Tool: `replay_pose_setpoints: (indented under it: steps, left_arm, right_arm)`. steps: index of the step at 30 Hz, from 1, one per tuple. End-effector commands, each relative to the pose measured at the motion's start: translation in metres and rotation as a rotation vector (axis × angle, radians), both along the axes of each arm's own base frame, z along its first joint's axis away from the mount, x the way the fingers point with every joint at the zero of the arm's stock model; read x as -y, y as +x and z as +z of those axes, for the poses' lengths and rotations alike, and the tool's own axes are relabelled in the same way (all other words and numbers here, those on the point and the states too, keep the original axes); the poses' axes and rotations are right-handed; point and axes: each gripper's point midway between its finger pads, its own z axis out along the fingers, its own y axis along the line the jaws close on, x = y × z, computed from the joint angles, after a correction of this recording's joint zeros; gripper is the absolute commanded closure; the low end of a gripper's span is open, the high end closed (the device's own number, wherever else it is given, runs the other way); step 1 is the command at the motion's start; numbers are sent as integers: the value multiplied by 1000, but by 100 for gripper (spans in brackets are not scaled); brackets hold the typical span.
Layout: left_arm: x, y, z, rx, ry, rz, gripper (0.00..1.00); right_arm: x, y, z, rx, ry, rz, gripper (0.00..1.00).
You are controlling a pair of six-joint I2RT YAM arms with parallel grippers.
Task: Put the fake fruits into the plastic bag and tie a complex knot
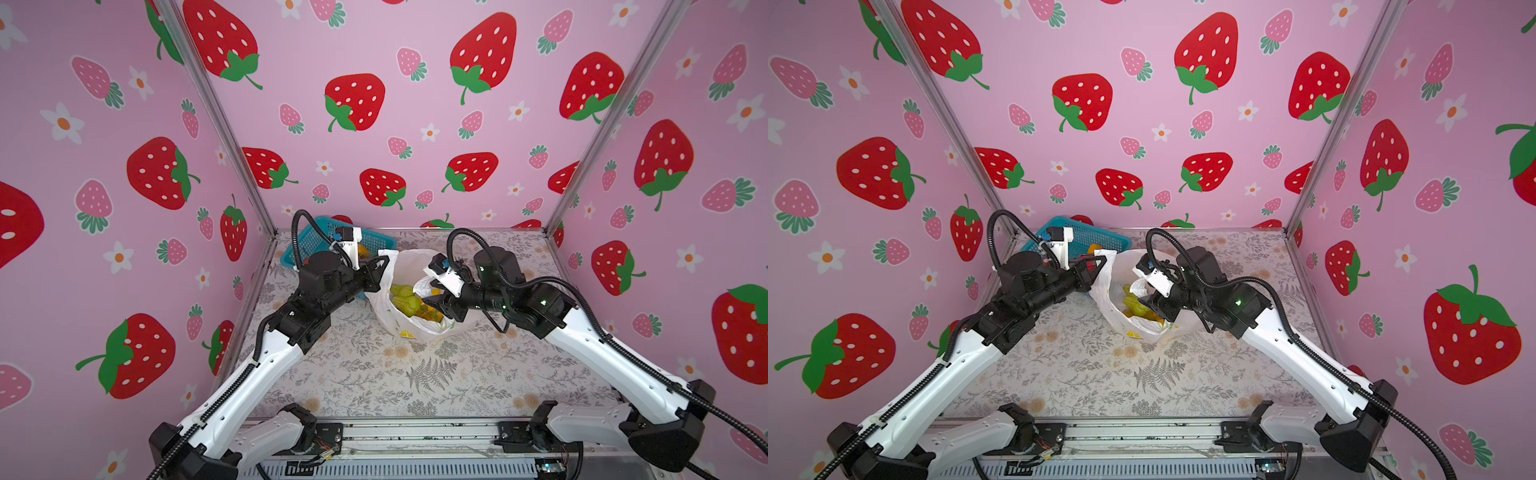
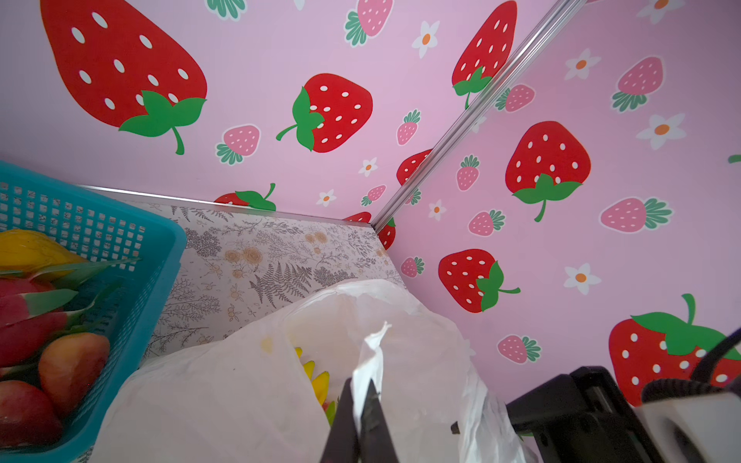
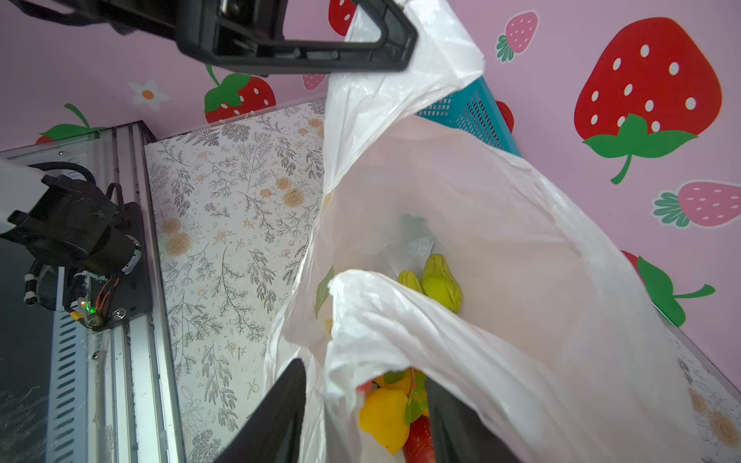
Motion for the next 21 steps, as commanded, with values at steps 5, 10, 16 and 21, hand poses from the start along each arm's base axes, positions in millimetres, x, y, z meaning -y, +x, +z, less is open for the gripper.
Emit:
replay_pose_setpoints:
  steps: [5,10,16,21]
  left_arm:
    - [-3,-2,16,43,-9,2,100]
    - [-4,-2,15,41,-4,5,100]
    - [-7,-7,27,60,-22,7,100]
    - [-14,-10,44,69,-84,2,100]
  right_arm:
    - [-20,-4,-2,-6,12,78,54]
    - [-25,-3,44,80,207,63,81]
    - [22,4,114,228,456,-63,100]
    - [81,19,146,287,594,-202,100]
